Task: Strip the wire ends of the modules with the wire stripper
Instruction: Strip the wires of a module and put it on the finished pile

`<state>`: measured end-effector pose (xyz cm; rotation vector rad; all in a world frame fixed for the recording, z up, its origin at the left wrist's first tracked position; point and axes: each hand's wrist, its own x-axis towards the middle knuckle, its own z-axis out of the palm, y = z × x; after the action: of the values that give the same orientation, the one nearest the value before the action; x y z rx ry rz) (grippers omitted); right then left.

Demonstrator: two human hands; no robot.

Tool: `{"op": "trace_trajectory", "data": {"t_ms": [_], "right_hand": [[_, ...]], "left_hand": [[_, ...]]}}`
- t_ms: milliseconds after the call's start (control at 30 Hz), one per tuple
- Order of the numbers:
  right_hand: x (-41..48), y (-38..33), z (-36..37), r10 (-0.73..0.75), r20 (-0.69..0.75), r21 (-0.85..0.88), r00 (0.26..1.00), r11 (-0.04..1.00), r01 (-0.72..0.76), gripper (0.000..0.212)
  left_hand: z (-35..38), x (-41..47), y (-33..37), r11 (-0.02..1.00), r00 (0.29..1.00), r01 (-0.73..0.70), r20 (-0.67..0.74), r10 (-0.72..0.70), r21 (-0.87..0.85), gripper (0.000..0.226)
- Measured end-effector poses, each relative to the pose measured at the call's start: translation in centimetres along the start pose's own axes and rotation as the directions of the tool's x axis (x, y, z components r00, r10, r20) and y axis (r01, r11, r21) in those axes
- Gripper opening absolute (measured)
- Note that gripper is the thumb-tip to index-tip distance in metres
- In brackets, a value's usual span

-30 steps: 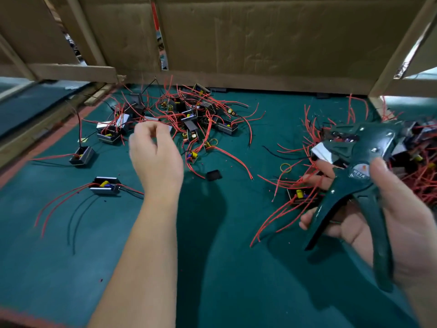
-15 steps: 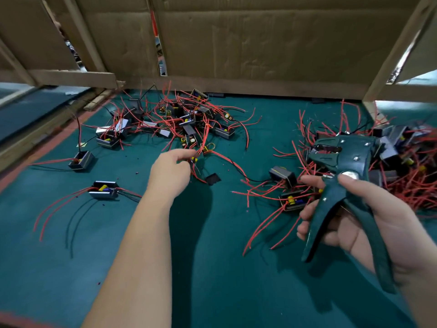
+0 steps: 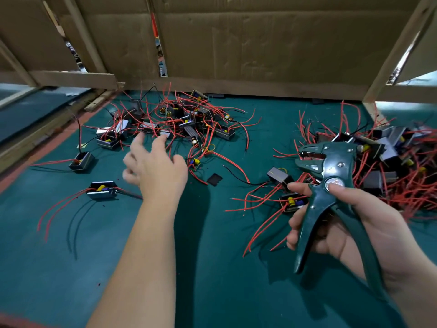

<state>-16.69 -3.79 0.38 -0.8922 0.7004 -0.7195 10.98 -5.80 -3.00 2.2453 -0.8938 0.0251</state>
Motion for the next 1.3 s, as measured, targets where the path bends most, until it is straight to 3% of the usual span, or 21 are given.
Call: {"op": "trace_trajectory", "data": {"t_ms": [100,200,267,633,967,1167,1233,1300], "right_hand": [[0.0,0.1,0.1,0.006,0.009,0.004,1.000,1.000,-0.006,0.083],[0.0,0.2,0.1,0.015,0.009,0.005,1.000,1.000,-0.015,0.083],[0.1,0.2,0.1,0.020,0.011,0.006,1.000,1.000,-0.020,0.083],[0.2,0.5,0.3,0.034,0.024,0.009,0.999,0.999,-0.034,0.085],[0.3,0.7,-0.1,0.028,0.027,-0.009,0.999,1.000,-0.027,0.083],[0.4,0.9,-0.1,0.049,0.027,0.000,0.998,0.999,-0.049,0.083],[0.5,0.9,0.0,0.054,0.029,-0.003,0.998,0.999,-0.054,0.082],[0.5,1.0,0.0,0.062,0.037,-0.007,0.997,0.998,-0.062,0.078]], "left_hand": [[0.7,-0.2,0.2,0.974,0.975,-0.218,0.058,0.215,0.053,0.037],[1.8,-0.2,0.2,0.956,0.928,-0.253,0.317,0.196,0.149,0.039],[2.3,-0.2,0.1,0.949,0.911,-0.269,0.361,0.197,0.161,0.040],[1.9,-0.4,0.6,0.980,0.959,-0.197,0.200,0.200,-0.037,0.056],[2.1,-0.6,0.7,0.985,0.961,-0.173,0.218,0.172,-0.014,0.058],[1.4,-2.5,2.1,0.939,0.941,-0.338,-0.030,0.337,-0.062,0.041],[1.3,-3.1,3.6,0.900,0.900,-0.435,-0.019,0.436,0.011,0.042],[1.5,-2.8,5.5,0.861,0.864,-0.503,0.090,0.496,0.082,0.038]]}}
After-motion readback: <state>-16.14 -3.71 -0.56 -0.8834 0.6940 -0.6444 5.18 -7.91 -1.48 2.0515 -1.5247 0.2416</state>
